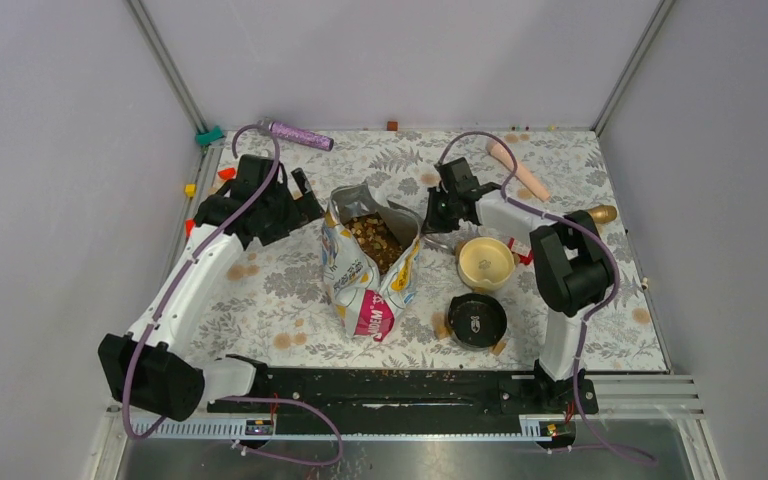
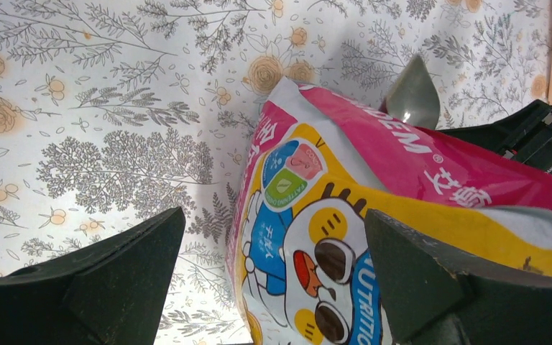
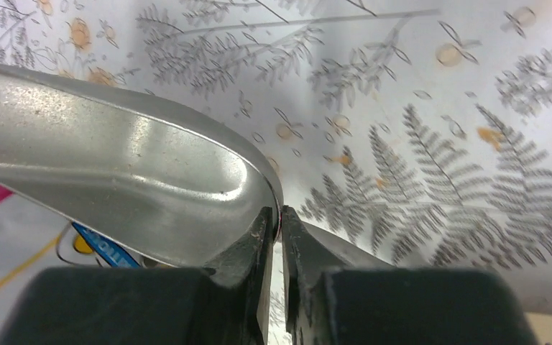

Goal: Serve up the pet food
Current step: Pick up the spatula from the center of the board.

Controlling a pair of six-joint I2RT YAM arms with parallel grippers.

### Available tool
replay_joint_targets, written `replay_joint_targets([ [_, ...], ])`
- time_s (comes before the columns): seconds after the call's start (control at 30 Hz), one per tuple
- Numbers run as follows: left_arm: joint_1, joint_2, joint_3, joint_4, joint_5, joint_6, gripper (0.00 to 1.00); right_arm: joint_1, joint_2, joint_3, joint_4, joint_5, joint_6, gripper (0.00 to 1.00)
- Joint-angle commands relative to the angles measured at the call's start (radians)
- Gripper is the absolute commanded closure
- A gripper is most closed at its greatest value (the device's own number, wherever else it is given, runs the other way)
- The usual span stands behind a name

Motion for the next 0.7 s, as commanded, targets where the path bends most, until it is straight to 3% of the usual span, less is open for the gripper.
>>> replay_joint_targets([
  [0.0, 0.003, -0.081, -0.049, 0.062, 0.046, -0.008, 0.01, -0.018, -0.091, -0.08, -0.007, 0.0, -0.01, 0.99],
  [0.17, 0.002, -0.133, -0.085, 0.06, 0.031, -0.002, 0.01, -0.019, -0.089, -0.066, 0.025, -0.016, 0.009, 1.0],
  [0.67, 0.002, -0.278, -0.09, 0.039, -0.044, 0.002, 0.01, -0.018, -0.317, 0.007, 0.127, 0.213, -0.036, 1.0],
])
